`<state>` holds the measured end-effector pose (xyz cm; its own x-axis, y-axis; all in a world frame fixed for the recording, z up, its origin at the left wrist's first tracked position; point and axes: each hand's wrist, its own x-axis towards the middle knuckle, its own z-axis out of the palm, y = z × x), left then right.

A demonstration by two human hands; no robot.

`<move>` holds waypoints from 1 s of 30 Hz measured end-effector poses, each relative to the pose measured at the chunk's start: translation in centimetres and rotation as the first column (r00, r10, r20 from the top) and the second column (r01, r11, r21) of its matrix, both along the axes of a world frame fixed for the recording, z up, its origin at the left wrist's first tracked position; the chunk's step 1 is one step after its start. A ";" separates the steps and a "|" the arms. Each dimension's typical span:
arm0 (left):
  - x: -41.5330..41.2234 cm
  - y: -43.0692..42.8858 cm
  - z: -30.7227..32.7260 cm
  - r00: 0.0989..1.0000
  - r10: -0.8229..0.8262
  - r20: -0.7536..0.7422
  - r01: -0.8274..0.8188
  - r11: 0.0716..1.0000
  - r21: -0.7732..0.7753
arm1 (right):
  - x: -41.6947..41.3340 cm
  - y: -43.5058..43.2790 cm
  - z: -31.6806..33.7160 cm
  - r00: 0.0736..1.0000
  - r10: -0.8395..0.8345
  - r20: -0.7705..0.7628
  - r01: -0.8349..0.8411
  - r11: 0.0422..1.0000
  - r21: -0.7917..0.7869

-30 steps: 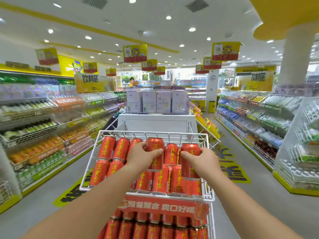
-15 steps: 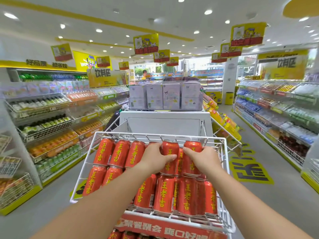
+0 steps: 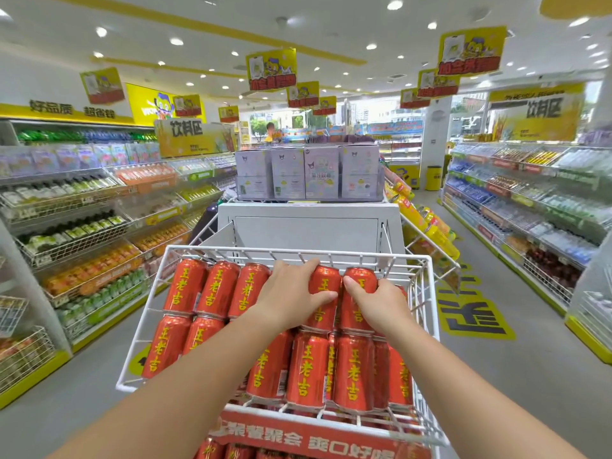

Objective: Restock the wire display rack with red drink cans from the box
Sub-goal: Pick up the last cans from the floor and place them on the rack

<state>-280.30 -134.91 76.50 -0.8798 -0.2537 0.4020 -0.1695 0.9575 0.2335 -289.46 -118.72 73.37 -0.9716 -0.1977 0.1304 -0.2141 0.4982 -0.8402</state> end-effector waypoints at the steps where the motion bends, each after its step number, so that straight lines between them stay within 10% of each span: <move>1: -0.1 -0.3 -0.1 1.000 0.002 -0.025 -0.004 0.998 -0.056 | -0.1 0.0 -0.1 1.000 0.002 -0.003 -0.002 1.000 0.002; 30: 0.0 -0.1 -4.2 0.994 0.058 -0.097 -0.073 0.984 -0.165 | 2.0 0.4 -1.9 0.970 0.011 -0.242 0.001 0.999 0.047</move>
